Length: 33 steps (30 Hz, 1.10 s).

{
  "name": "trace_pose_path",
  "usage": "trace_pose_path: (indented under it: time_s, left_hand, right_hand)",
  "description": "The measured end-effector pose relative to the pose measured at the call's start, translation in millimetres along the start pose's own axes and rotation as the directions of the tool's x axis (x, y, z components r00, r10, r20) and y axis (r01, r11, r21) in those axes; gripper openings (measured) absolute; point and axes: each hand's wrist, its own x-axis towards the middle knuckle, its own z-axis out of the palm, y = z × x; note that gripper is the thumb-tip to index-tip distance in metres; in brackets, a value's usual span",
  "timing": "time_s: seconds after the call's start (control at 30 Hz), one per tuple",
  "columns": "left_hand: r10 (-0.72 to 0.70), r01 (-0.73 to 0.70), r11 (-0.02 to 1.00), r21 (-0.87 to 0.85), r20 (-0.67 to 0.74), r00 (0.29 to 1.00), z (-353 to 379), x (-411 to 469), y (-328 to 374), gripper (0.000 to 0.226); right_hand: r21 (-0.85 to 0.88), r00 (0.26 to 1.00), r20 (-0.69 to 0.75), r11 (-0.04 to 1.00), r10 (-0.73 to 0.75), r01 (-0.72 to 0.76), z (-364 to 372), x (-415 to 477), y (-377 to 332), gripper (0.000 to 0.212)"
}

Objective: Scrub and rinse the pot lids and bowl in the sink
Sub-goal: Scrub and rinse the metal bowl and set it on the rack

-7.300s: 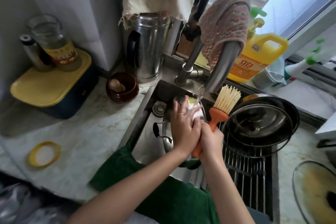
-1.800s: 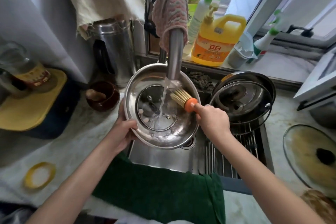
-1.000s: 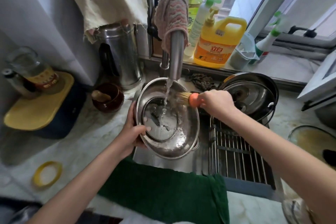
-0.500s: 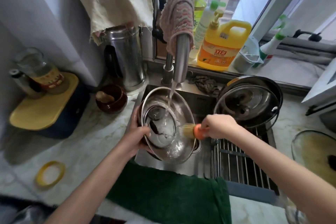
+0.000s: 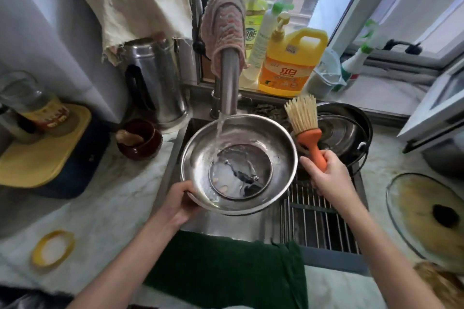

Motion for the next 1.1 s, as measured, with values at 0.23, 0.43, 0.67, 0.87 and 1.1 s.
trace_pose_path:
  time_s: [0.23, 0.43, 0.67, 0.87, 1.1]
  left_hand:
    - [-0.086, 0.083, 0.996, 0.029, 0.135, 0.987, 31.5, -33.7, 12.6, 0.011]
    - [0.034, -0.057, 0.941, 0.334, 0.073, 0.997, 20.1, -36.0, 40.3, 0.023]
    - [0.260, -0.252, 0.774, 0.581, 0.071, 0.963, 21.8, -26.2, 83.9, 0.042]
    - [0.354, -0.315, 0.727, 0.610, 0.060, 0.933, 25.1, 5.7, 84.6, 0.040]
    - [0.258, -0.236, 0.776, 0.584, 0.047, 0.965, 58.9, 36.1, 45.0, 0.015]
  right_hand:
    - [0.434, 0.986, 0.078, 0.886, 0.144, -0.164, -18.7, 9.6, -24.1, 0.029]
    - [0.399, 0.956, 0.160, 0.870, 0.246, -0.290, 16.0, 9.1, -0.4, 0.036]
    - [0.603, 0.985, 0.057, 0.781, 0.160, -0.162, 58.0, 15.9, -12.1, 0.022]
    - [0.508, 0.964, -0.254, 0.837, -0.083, 0.206, 28.9, 26.0, -41.7, 0.031]
    - [0.167, 0.931, -0.256, 0.936, -0.261, 0.309, -43.8, 32.7, -71.9, 0.009]
